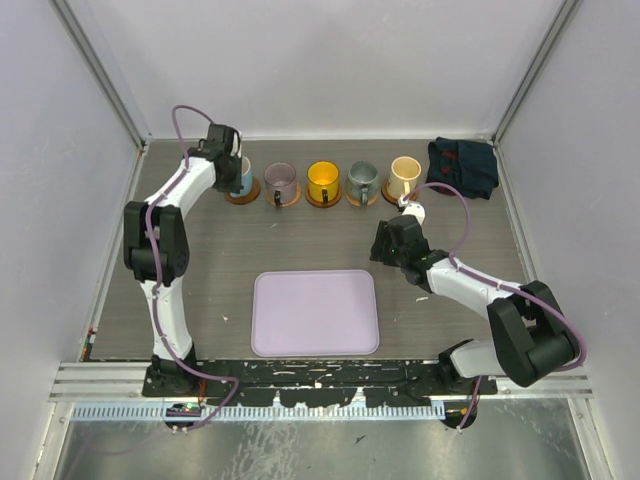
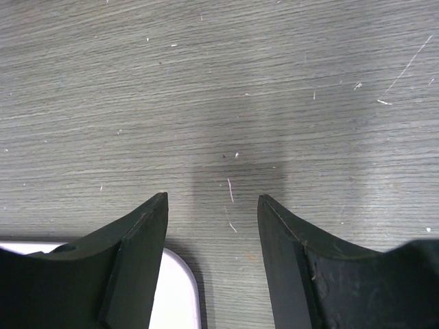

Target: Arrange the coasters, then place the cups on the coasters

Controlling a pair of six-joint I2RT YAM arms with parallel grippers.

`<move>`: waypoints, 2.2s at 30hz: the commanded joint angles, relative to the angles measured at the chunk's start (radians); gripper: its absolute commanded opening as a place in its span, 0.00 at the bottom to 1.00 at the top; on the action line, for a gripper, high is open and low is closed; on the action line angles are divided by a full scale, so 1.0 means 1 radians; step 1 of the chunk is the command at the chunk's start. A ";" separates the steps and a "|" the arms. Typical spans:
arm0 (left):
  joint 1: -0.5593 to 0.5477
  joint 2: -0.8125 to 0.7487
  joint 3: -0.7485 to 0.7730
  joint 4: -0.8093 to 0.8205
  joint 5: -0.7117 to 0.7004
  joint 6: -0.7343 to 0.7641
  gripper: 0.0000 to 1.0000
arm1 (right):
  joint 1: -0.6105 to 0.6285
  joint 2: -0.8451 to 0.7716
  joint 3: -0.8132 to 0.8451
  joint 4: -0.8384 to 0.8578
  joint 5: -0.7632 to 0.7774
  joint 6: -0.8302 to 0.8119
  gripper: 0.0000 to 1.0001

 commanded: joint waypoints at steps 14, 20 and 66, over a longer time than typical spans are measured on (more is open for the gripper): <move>0.009 -0.119 -0.133 0.065 0.001 -0.024 0.00 | -0.003 -0.013 -0.008 0.046 -0.033 0.024 0.60; 0.009 -0.138 -0.160 0.067 0.003 -0.038 0.00 | -0.002 -0.013 -0.011 0.049 -0.034 0.025 0.60; 0.008 -0.089 -0.143 0.174 0.011 -0.062 0.11 | -0.002 0.026 -0.005 0.067 -0.063 0.033 0.59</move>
